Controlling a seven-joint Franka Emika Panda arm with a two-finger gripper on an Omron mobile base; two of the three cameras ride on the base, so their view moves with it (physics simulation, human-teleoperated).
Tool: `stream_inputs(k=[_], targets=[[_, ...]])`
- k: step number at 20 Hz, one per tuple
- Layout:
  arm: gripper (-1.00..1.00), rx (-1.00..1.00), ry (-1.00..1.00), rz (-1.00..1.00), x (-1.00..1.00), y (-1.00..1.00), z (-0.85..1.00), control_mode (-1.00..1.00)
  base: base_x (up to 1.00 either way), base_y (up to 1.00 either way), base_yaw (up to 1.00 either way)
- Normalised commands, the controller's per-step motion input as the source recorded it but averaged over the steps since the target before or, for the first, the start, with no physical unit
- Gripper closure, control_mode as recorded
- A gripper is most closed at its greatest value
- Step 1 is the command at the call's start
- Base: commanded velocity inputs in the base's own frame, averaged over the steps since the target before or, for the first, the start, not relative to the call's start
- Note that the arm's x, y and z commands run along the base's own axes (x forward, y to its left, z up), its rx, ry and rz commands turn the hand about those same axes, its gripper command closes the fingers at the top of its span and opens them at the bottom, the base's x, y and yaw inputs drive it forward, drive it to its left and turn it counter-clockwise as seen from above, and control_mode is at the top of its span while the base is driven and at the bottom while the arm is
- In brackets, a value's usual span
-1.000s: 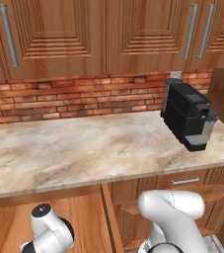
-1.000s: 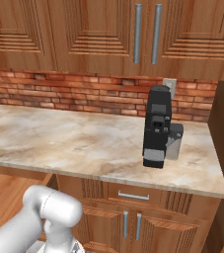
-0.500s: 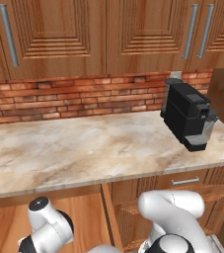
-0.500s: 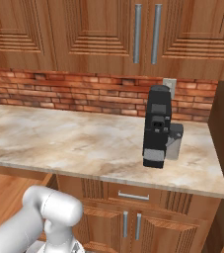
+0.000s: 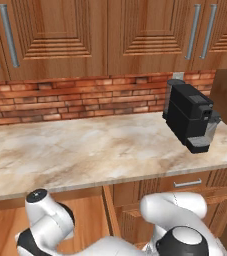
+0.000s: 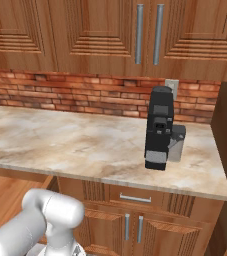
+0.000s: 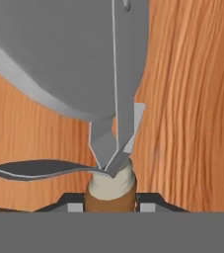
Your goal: Take the pizza cutter from the drawer on the left and place it on the dining counter for cutting.
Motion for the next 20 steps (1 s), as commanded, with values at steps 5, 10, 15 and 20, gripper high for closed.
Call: stream_inputs(k=[5,10,15,20], targets=[[1.00,0.00,0.00,0.00,-0.07,-0.05,0.64,-1.00,0.00,0.00,0.00],[1.00,0.00,0.00,0.00,-0.12,-0.31,0.59,-1.00,0.00,0.00,0.00],[1.00,0.00,0.00,0.00,-0.04,-0.27,0.59,-1.00,0.00,0.00,0.00],[1.00,0.00,0.00,0.00,0.00,-0.33,0.76,-1.00,0.00,0.00,0.00]])
